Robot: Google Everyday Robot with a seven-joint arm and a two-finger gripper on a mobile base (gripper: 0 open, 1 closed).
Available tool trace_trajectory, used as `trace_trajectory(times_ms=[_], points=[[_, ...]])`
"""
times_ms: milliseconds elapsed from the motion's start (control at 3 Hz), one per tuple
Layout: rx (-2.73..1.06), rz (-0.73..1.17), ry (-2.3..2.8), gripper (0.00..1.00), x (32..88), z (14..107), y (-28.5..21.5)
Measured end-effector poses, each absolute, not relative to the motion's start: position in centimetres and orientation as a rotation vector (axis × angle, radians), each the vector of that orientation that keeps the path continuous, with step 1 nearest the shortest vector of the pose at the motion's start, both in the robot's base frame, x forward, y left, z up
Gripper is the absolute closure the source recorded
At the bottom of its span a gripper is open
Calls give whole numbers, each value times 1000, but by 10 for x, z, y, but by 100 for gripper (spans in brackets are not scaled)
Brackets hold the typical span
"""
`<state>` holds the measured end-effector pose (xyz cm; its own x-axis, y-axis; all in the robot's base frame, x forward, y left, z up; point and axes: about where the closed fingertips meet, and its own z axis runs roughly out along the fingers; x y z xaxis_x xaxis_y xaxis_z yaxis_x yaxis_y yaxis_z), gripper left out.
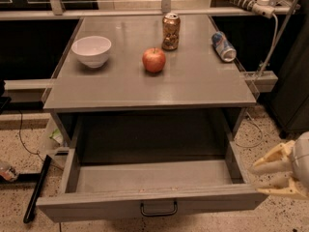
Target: Close top drawer
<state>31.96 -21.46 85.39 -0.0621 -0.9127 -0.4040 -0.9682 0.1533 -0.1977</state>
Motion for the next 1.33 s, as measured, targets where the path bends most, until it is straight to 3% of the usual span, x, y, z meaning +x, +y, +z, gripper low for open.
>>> trace_trajectory(times_ms=[333,667,1333], points=[[-1700,322,1954,88,317,820,-213],[-1688,349,1942,100,318,817,-209],[-1645,397,1961,100,315,791,-201]])
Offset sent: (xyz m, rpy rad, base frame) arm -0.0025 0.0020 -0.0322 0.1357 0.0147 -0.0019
